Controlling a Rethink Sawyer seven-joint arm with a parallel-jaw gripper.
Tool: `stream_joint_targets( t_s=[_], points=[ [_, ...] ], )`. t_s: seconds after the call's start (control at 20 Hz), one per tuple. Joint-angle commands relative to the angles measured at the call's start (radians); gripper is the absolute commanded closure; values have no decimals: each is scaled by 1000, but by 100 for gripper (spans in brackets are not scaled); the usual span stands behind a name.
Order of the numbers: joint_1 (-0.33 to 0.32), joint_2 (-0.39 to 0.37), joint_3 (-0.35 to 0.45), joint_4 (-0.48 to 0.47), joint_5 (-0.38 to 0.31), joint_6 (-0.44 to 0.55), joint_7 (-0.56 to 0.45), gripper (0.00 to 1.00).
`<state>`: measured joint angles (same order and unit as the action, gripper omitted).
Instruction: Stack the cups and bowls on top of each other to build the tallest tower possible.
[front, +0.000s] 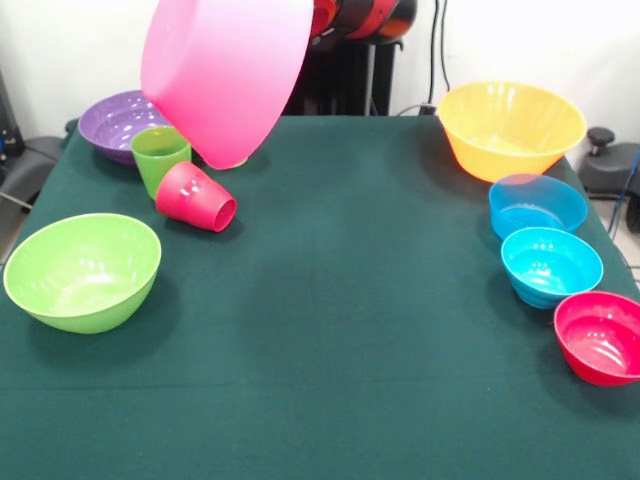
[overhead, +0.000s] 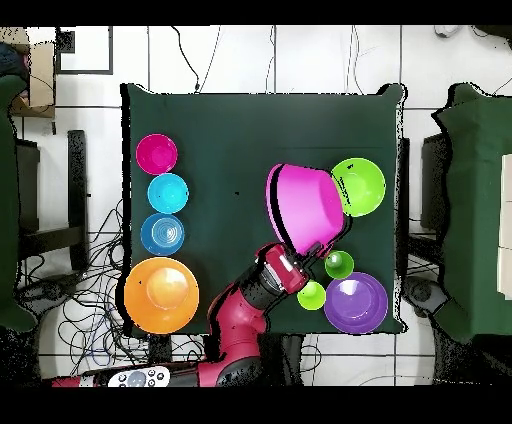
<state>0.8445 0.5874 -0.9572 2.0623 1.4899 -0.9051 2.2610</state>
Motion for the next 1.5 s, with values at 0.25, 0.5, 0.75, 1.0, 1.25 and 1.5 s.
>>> stream_joint_targets(
  t_s=[0.25,0.5,0.75,1.0,1.25,1.5],
  points=[
    [36,18,227,-95,146,-65,-174,100],
    [36,10,240,-95,163,-84,-194,100],
    [27,3,242,-95,148,-95,-182,100],
    [19,-5,246,-94,139,-107,-183,100],
    [18,-7,245,-92,132,-106,-183,100],
    [16,-12,246,-91,126,-103,-180,100]
  ],
)
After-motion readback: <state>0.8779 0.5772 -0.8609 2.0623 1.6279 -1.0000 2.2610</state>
